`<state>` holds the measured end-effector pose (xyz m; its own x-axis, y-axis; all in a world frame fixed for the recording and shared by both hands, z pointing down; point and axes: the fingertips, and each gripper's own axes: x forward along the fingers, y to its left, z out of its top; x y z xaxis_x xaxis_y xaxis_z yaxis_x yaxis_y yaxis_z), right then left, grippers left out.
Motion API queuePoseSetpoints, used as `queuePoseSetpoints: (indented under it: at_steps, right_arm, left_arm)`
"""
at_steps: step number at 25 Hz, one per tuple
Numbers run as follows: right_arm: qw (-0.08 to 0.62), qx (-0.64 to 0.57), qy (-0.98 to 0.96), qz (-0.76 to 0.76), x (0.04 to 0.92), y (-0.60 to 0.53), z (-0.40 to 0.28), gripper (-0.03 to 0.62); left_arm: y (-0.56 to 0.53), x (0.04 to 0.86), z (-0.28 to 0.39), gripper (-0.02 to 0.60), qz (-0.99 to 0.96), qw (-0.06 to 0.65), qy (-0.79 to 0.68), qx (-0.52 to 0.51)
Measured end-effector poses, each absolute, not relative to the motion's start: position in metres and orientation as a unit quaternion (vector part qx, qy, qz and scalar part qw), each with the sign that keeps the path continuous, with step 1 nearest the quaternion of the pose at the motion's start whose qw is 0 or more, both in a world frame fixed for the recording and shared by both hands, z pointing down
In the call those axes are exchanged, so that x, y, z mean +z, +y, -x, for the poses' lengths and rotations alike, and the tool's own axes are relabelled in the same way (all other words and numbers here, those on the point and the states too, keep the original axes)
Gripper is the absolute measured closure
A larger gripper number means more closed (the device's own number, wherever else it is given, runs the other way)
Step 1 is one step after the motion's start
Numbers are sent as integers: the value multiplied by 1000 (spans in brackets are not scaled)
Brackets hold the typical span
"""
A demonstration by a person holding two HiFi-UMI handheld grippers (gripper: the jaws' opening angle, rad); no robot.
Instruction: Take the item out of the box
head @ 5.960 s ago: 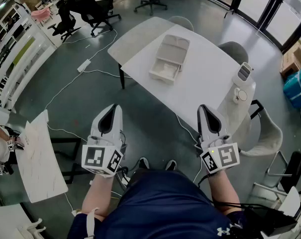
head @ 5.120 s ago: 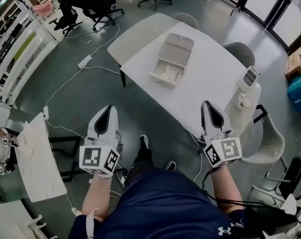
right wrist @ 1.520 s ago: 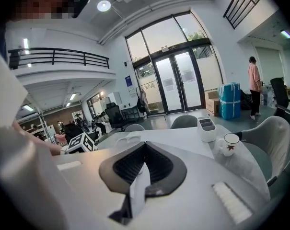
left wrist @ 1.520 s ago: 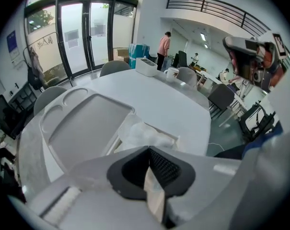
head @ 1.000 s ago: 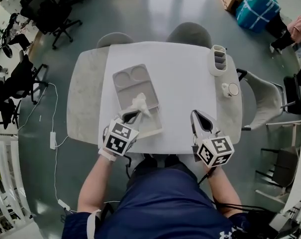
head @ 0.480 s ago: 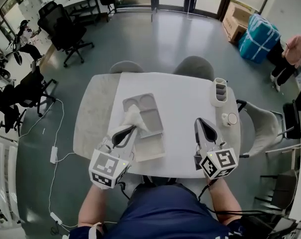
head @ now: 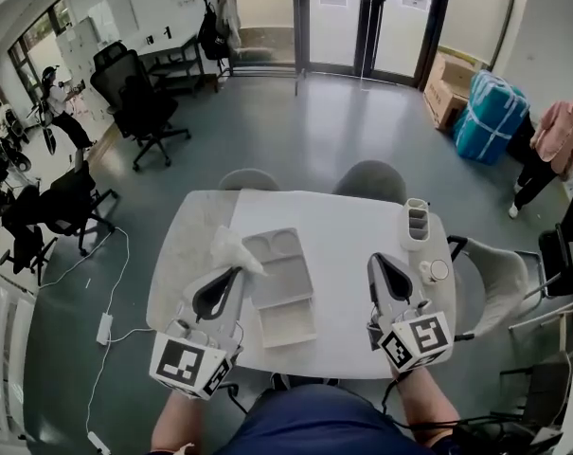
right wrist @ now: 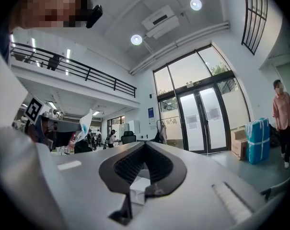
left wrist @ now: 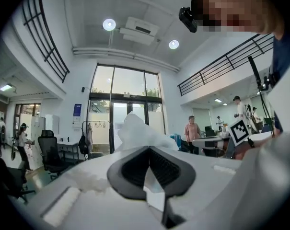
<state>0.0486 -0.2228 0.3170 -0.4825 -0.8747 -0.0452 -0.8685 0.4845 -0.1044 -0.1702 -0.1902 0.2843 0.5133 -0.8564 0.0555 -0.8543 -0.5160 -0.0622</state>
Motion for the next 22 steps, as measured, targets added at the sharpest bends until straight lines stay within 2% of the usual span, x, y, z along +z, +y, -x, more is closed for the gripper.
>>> queuePoseSetpoints:
  at_steps: [15, 22]
  right_arm:
    - [47, 78, 839, 536, 277, -255, -80, 592]
    - [75, 47, 839, 537, 273, -289, -98, 592]
  left_arm:
    - [-251, 272, 210, 577, 823, 43, 566, 38]
    - [-274, 278, 205, 577, 816, 40, 575, 45]
